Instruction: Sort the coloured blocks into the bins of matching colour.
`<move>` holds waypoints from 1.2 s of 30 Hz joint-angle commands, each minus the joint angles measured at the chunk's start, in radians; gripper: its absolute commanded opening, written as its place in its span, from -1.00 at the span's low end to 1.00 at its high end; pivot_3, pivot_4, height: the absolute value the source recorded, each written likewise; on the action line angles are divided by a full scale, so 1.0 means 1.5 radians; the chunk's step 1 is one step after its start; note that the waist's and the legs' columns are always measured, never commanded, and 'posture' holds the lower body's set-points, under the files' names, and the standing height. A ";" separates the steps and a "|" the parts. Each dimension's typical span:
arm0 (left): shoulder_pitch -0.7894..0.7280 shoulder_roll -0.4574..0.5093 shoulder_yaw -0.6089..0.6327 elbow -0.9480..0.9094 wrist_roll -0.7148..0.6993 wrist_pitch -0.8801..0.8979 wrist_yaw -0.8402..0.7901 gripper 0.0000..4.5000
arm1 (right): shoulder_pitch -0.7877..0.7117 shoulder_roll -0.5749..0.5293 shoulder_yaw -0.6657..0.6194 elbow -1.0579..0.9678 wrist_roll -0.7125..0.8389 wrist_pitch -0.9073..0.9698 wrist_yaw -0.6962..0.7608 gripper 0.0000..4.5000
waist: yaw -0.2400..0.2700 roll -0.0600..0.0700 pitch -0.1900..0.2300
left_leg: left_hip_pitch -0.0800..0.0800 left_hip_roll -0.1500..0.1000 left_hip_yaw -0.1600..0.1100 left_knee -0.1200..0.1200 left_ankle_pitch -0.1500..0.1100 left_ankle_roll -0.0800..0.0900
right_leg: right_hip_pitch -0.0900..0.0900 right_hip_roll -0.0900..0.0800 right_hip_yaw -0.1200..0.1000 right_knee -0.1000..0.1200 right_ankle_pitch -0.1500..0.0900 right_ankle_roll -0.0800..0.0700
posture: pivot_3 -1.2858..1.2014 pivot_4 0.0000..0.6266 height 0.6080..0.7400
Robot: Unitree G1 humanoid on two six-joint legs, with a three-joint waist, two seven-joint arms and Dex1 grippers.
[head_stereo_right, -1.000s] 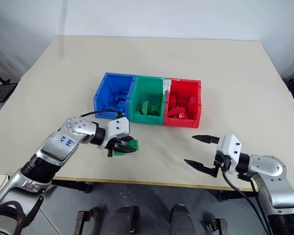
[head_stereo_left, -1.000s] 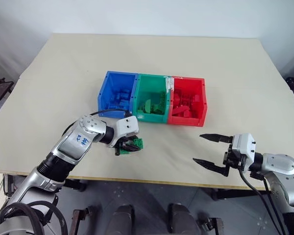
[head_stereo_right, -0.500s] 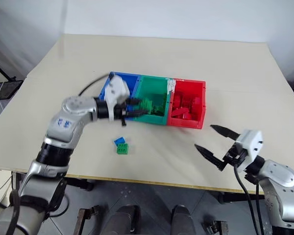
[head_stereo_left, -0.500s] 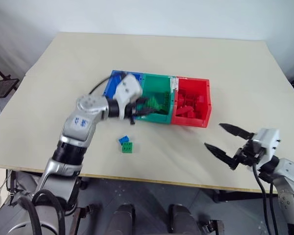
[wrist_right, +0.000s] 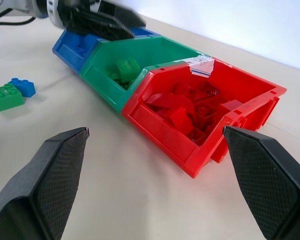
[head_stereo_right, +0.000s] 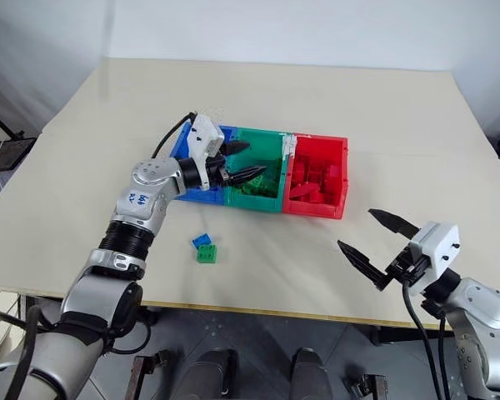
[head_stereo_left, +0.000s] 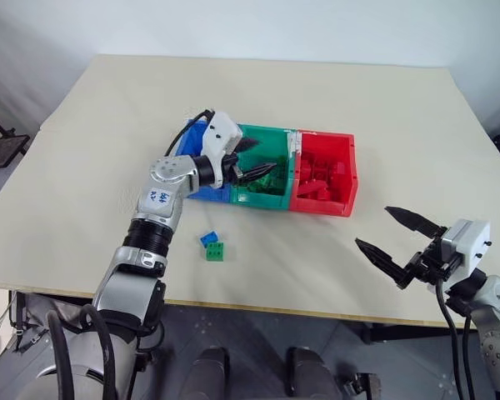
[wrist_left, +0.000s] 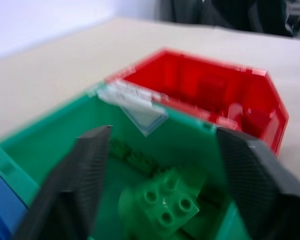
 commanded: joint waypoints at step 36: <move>0.408 0.368 -0.054 -0.519 -0.029 0.145 -0.200 0.97 | -0.180 -0.100 0.152 0.152 -0.050 -0.029 0.278 1.00 | -0.002 0.000 0.000 | 0.003 0.001 0.001 -0.003 -0.001 0.000 | 0.001 0.000 0.000 -0.003 0.000 -0.001 | 0.03 -0.52 1.00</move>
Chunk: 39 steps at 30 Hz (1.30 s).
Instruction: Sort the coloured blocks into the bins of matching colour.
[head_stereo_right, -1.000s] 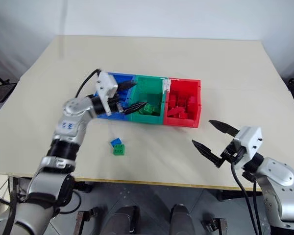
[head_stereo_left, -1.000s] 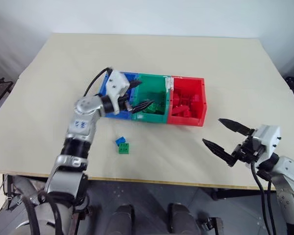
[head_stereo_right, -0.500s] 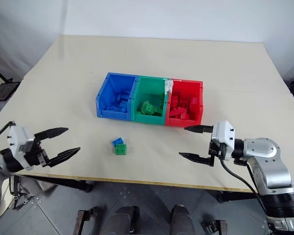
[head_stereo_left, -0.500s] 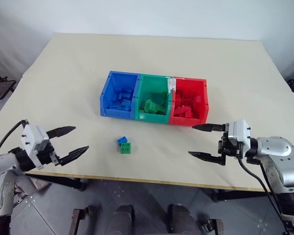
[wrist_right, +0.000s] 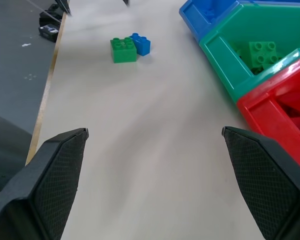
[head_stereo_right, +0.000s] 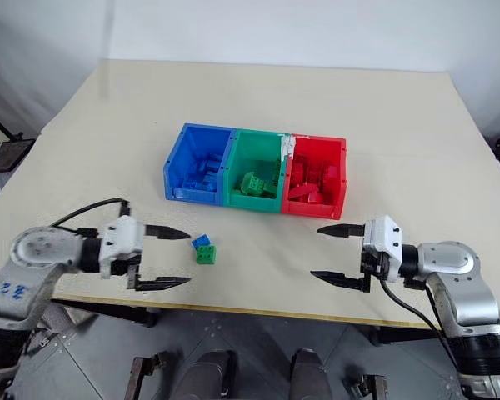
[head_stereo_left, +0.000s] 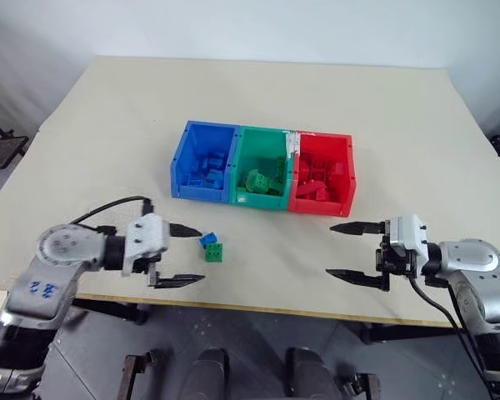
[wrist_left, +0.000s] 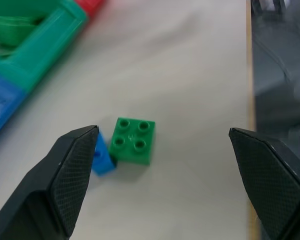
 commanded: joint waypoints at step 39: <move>-0.335 -0.279 0.013 0.246 0.018 0.004 0.173 -0.34 | 0.203 0.096 -0.192 -0.184 0.082 0.030 -0.244 1.00 | 0.009 -0.001 0.000 | -0.002 -0.001 -0.001 0.003 0.000 0.000 | 0.000 0.000 -0.001 0.003 0.000 0.001 | 0.03 -0.52 1.00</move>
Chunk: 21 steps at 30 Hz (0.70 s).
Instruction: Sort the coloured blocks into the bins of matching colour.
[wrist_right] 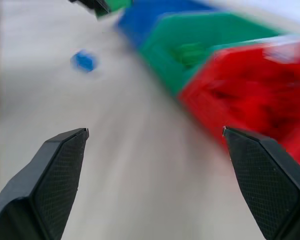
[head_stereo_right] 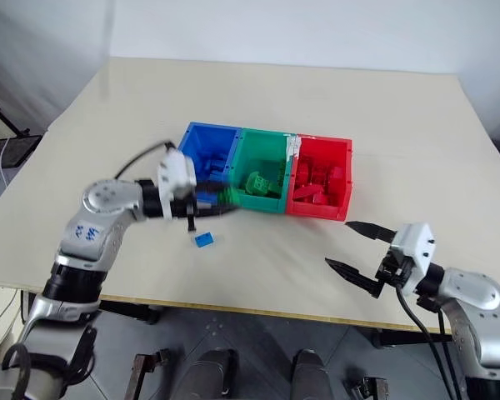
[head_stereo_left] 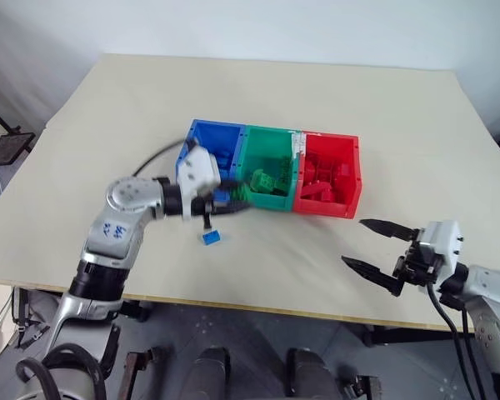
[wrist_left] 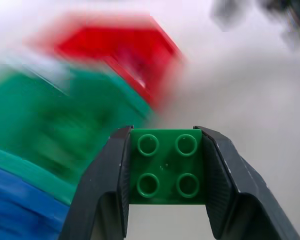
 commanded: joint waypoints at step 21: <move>-0.127 -0.059 0.025 0.333 0.073 -0.266 0.037 0.99 | -0.022 0.023 0.026 -0.063 -0.009 -0.006 -0.063 1.00 | -0.022 0.000 0.000 | 0.000 0.000 0.001 -0.002 0.000 0.000 | -0.001 0.000 0.000 -0.002 0.001 0.001 | 0.03 -0.52 1.00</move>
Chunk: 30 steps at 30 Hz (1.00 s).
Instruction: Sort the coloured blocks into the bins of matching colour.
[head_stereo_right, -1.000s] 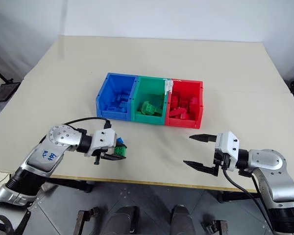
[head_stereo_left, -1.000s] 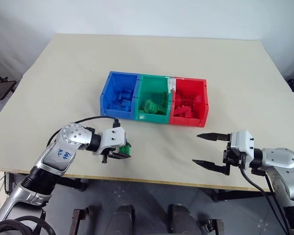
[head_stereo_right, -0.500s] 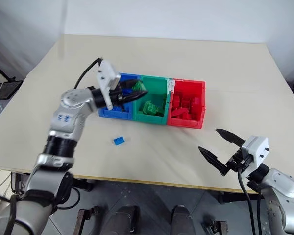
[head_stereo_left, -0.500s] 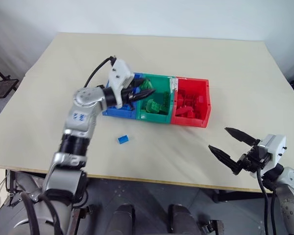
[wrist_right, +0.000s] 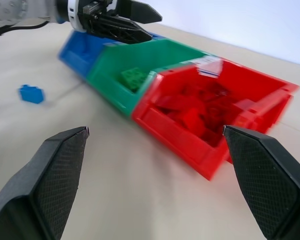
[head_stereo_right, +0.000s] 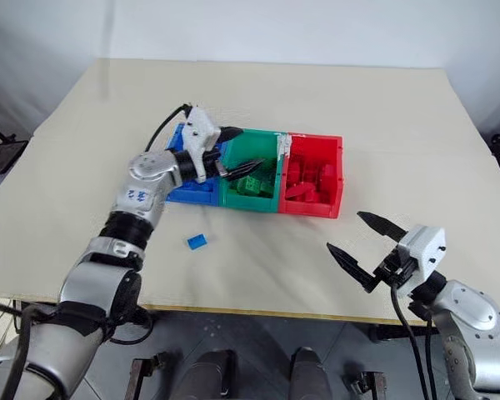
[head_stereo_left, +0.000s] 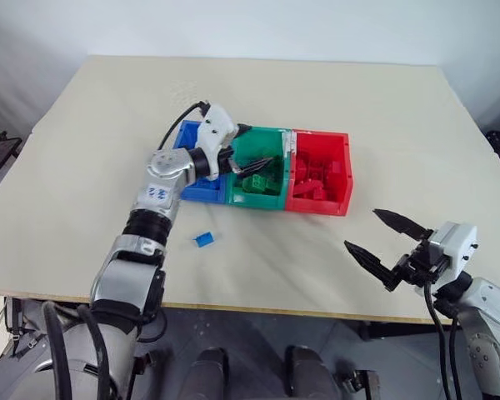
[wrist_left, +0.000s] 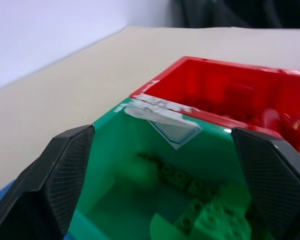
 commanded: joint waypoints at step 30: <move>0.568 0.312 0.110 -0.603 -0.114 0.259 -0.068 0.99 | -0.283 -0.104 0.158 0.282 -0.062 -0.077 0.323 1.00 | 0.006 0.000 0.000 | 0.001 0.001 -0.001 0.000 0.000 0.000 | 0.000 0.000 0.000 -0.001 0.000 -0.001 | 0.03 -0.52 1.00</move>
